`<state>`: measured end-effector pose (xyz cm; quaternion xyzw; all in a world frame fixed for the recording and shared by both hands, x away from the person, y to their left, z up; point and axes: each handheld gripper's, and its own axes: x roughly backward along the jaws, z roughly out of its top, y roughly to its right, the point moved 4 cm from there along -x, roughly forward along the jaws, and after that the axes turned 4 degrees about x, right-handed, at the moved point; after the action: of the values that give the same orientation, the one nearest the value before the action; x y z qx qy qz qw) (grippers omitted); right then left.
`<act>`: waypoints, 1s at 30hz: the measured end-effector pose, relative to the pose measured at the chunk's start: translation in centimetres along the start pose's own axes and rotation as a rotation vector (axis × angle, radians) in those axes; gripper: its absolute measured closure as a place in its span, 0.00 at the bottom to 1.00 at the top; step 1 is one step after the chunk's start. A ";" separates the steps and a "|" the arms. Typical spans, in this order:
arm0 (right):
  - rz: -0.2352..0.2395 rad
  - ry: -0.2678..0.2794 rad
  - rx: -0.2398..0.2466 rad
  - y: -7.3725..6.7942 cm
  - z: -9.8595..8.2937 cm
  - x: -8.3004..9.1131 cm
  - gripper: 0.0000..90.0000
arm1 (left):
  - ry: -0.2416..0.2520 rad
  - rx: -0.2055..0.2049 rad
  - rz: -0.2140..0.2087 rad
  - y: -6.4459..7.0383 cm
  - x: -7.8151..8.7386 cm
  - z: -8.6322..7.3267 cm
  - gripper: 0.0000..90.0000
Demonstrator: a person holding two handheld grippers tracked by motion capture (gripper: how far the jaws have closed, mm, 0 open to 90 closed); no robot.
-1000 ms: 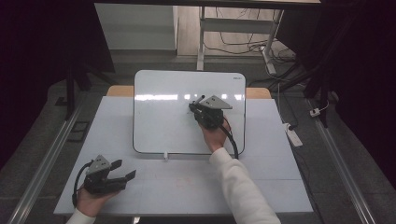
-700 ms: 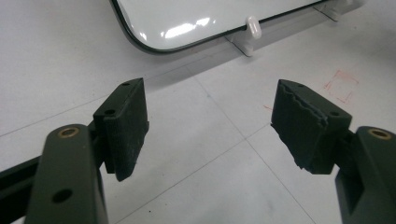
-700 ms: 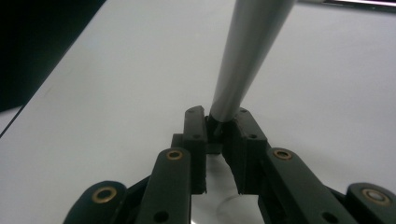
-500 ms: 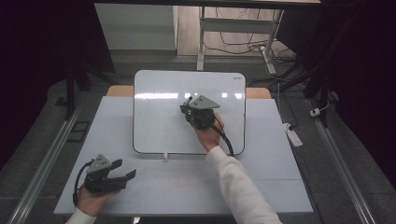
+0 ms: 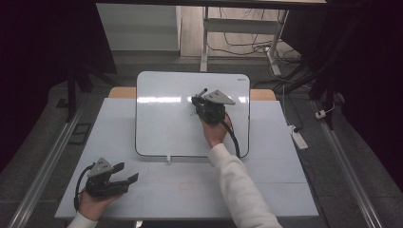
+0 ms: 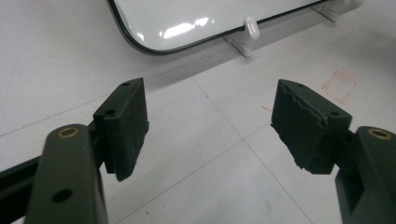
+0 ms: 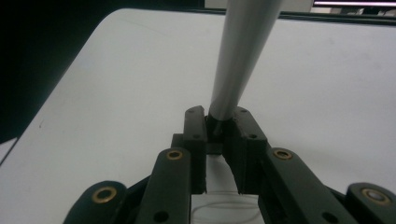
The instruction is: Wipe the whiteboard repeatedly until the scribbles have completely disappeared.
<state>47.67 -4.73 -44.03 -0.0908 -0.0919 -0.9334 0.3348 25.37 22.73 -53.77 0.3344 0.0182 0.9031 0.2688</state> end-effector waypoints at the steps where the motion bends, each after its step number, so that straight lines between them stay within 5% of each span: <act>1: 0.037 -0.008 0.015 -0.8 -0.2 -0.3 0.86 | -0.003 0.000 -0.001 0.0 -0.1 0.0 0.31; 3: 0.104 -0.033 0.078 -2.6 -0.6 -0.7 0.86 | -0.007 -0.004 -0.002 0.0 -0.2 0.0 0.31; 5: 0.095 -0.041 0.111 -2.4 -0.7 -0.4 0.86 | -0.007 -0.007 -0.002 0.1 -0.1 -0.1 0.31; 8: -0.020 -0.012 0.023 1.1 -0.2 1.0 0.87 | 0.000 -0.002 -0.002 0.0 0.1 -0.1 0.31; 10: -0.025 -0.005 -0.008 1.6 -0.4 1.5 0.87 | 0.001 0.001 -0.002 0.0 0.0 0.0 0.31; 13: 0.088 -0.053 0.076 -1.5 -1.6 1.1 0.87 | -0.007 -0.002 -0.002 0.0 -0.2 0.0 0.31; 15: 0.107 -0.064 0.107 -1.7 -2.0 1.4 0.87 | -0.008 -0.006 -0.002 0.1 -0.2 0.0 0.31; 17: 0.005 -0.027 0.027 1.2 -1.5 2.4 0.87 | -0.005 -0.004 -0.002 0.2 -0.1 -0.1 0.31; 20: -0.028 0.003 -0.048 2.8 -1.4 2.9 0.87 | 0.000 0.000 0.000 0.1 0.0 0.0 0.31; 21: -0.009 -0.008 -0.032 2.1 -1.6 2.7 0.87 | -0.002 0.000 -0.002 0.0 -0.1 0.0 0.31; 22: 0.083 -0.064 0.068 -0.8 -2.2 2.0 0.86 | -0.007 -0.001 -0.001 0.0 -0.2 0.0 0.31; 23: 0.083 -0.064 0.068 -0.8 -2.2 2.0 0.86 | -0.009 -0.001 0.001 0.0 -0.3 0.0 0.31; 25: 0.101 -0.081 0.142 -2.1 -2.4 1.9 0.87 | -0.013 -0.006 0.001 0.0 -0.4 0.0 0.31; 26: 0.105 -0.081 0.129 -1.5 -2.3 2.0 0.87 | -0.013 -0.007 0.001 0.1 -0.4 -0.1 0.31; 28: -0.021 -0.032 0.048 2.1 -1.5 2.7 0.87 | -0.009 -0.006 0.001 0.2 -0.2 -0.1 0.31; 29: -0.021 -0.032 0.048 2.1 -1.5 2.7 0.87 | -0.007 -0.006 0.001 0.2 -0.1 -0.1 0.31; 30: -0.042 -0.011 -0.006 2.7 -1.3 3.0 0.87 | -0.003 -0.003 0.000 0.2 -0.1 -0.1 0.31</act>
<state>46.99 -8.87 -44.33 -0.0949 -0.0928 -0.9400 0.3142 25.30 22.57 -53.85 0.3355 0.0165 0.9026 0.2691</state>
